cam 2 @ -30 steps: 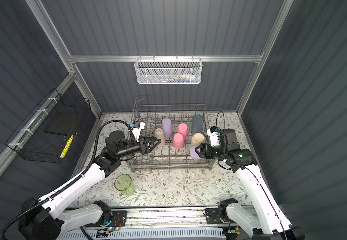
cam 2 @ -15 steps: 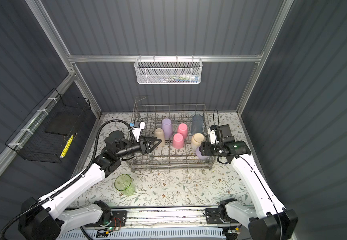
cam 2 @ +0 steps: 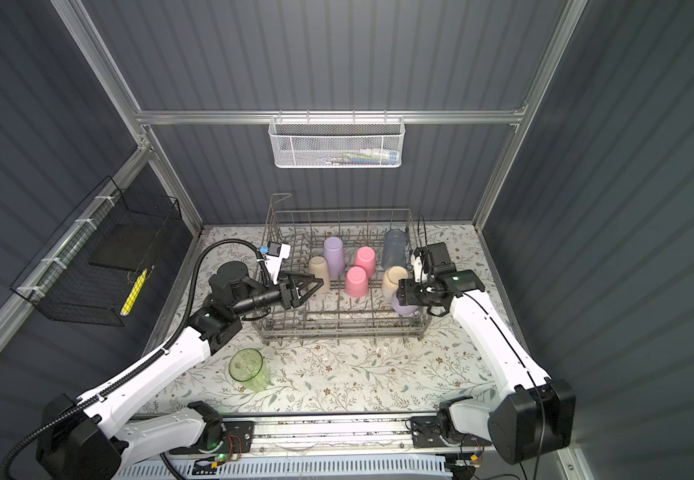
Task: Load the cups into the dish rack
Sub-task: 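Carry the lavender cup with the right gripper over the rack beside the beige cup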
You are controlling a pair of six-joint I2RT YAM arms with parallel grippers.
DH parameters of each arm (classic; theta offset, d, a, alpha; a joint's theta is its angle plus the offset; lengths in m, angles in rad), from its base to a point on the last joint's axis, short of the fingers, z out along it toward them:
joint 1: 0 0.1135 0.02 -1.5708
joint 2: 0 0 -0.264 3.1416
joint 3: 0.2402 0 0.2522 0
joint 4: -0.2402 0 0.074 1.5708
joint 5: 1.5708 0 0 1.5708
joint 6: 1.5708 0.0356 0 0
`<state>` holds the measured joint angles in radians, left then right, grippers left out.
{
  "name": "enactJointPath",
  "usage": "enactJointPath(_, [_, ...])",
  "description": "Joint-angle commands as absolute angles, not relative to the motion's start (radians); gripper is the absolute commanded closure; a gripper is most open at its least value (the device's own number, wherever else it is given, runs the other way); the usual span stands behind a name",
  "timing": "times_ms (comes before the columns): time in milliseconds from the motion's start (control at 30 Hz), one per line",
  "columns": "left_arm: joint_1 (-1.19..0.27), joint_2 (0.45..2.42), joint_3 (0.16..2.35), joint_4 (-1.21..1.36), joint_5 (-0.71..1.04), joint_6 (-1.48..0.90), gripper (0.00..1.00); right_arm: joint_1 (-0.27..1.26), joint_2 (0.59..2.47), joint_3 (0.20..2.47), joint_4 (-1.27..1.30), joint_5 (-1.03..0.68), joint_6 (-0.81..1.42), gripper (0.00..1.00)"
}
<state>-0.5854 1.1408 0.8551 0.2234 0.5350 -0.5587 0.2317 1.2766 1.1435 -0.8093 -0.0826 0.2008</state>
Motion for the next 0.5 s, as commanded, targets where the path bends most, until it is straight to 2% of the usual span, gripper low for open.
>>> enactJointPath(0, [-0.578,1.145,0.838,0.238,0.558,-0.535,0.36,0.23,1.294,1.172,-0.793,-0.065,0.187,0.65])
enactJointPath(467, [-0.578,1.161,0.834,0.25,0.567,-0.537,0.36,0.265,1.351,1.156,-0.769,-0.092,0.195,0.64])
